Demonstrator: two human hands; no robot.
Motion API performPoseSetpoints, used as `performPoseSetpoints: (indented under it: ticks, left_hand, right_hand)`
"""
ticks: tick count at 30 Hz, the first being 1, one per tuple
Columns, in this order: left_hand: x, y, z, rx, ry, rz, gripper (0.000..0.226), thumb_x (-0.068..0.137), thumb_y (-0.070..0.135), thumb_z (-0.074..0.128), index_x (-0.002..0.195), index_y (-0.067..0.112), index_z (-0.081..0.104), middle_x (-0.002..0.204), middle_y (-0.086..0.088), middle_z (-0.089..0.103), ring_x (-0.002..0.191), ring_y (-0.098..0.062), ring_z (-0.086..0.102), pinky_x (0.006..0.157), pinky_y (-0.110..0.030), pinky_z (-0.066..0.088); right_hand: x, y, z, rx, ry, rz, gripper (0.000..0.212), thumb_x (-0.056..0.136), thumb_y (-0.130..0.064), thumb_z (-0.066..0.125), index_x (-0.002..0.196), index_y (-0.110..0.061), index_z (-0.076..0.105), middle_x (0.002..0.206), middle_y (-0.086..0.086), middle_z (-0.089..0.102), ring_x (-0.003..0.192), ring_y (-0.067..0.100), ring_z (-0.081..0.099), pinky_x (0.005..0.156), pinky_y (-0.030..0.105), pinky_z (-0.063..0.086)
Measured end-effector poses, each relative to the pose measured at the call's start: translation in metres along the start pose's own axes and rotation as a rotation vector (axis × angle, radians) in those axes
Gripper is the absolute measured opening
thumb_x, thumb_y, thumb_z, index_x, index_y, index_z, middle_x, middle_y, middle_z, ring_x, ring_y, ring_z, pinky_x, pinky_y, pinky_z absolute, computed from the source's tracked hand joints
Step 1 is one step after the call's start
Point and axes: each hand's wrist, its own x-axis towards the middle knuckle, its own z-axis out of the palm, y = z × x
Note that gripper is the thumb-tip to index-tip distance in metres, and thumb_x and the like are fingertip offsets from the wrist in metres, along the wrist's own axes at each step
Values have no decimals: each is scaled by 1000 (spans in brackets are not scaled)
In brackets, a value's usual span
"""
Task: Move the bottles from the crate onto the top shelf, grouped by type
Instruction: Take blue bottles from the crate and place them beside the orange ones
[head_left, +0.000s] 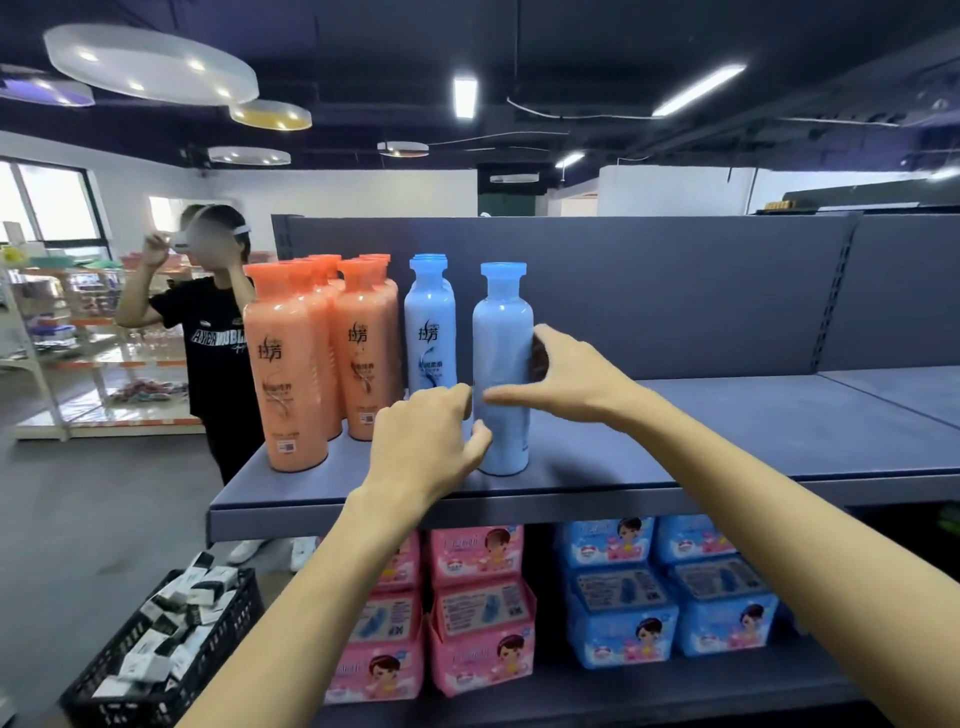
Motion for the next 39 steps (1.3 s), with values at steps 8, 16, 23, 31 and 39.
performPoseSetpoints:
  ticks: [8, 16, 23, 31, 39]
  left_hand:
    - [-7, -16, -4, -11, -16, -66, 22, 85, 43, 54, 86, 21, 56, 79, 7, 64, 71, -22, 51, 62, -30, 31]
    - [-16, -30, -7, -4, -39, -71, 22, 83, 43, 54, 83, 21, 56, 78, 6, 64, 74, -25, 60, 61, -31, 42]
    - [-19, -32, -4, -7, -46, -35, 22, 83, 42, 53, 83, 21, 56, 75, 6, 63, 71, -23, 57, 57, -30, 32]
    - [-13, -33, -5, 22, -41, -9, 23, 84, 42, 53, 82, 19, 56, 74, 4, 63, 70, -24, 58, 58, -30, 31]
    - [-14, -39, -11, 37, -32, 5, 23, 85, 44, 53, 89, 22, 56, 79, 6, 64, 74, -26, 60, 61, -30, 35]
  right_hand:
    - [-21, 34, 25, 120, -127, -2, 56, 73, -30, 86, 120, -25, 55, 109, -17, 66, 99, -4, 65, 93, 26, 55]
    - [-25, 16, 48, -26, 115, 78, 63, 62, -62, 84, 103, -22, 56, 100, -11, 56, 92, 6, 55, 65, 17, 39]
    - [-25, 12, 53, -1, 132, 91, 54, 67, -46, 85, 106, -18, 60, 100, -7, 67, 90, 8, 62, 71, 24, 51]
    - [-29, 3, 52, -172, 114, 119, 63, 69, -49, 83, 105, -11, 48, 101, 2, 61, 92, 21, 60, 77, 38, 54]
    - [-29, -12, 61, -382, 221, 134, 64, 73, -58, 79, 96, -10, 44, 99, 10, 62, 95, 33, 60, 68, 36, 46]
